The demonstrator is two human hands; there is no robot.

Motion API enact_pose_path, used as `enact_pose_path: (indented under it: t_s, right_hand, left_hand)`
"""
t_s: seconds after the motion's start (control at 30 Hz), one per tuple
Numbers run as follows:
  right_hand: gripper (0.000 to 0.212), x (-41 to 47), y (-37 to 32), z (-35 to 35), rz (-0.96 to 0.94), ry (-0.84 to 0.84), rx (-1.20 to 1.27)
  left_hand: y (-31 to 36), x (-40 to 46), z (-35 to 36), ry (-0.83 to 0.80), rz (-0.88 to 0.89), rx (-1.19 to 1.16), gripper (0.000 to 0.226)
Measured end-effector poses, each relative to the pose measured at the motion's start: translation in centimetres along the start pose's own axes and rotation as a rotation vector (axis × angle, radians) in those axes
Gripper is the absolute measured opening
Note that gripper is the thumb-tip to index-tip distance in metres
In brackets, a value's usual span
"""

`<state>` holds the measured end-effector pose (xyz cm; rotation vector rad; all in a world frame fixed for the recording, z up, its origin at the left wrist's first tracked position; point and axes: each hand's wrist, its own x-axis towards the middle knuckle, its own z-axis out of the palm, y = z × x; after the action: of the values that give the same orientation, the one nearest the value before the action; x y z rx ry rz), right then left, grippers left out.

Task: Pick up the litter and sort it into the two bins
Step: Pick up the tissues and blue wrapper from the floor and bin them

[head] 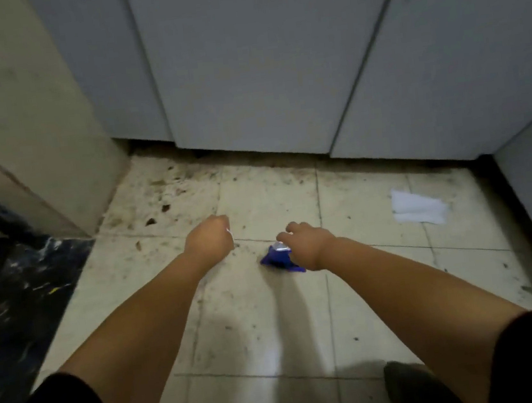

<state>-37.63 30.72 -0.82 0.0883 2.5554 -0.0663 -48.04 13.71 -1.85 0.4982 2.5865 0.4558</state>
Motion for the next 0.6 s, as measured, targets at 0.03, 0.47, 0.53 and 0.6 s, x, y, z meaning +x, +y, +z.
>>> enact_pose_path:
  t_s: [0.03, 0.47, 0.53, 0.6]
  right_hand:
    - [0.049, -0.2, 3.1, 0.7, 0.03, -0.007, 0.012]
    - [0.058, 0.4, 32.7, 12.3, 0.32, -0.02, 0.219]
    - [0.065, 1.7, 35.4, 12.8, 0.353, 0.017, 0.247]
    - [0.071, 3.0, 37.4, 13.0, 0.385, 0.057, 0.267]
  left_hand:
    - [2.3, 0.3, 1.6, -0.014, 0.005, 0.038, 0.021]
    - [11.1, 5.4, 18.5, -0.222, -0.247, 0.303, 0.05]
    - [11.2, 6.3, 19.2, -0.193, -0.251, 0.343, 0.038]
    - [11.2, 7.0, 19.4, -0.16, -0.26, 0.367, 0.031]
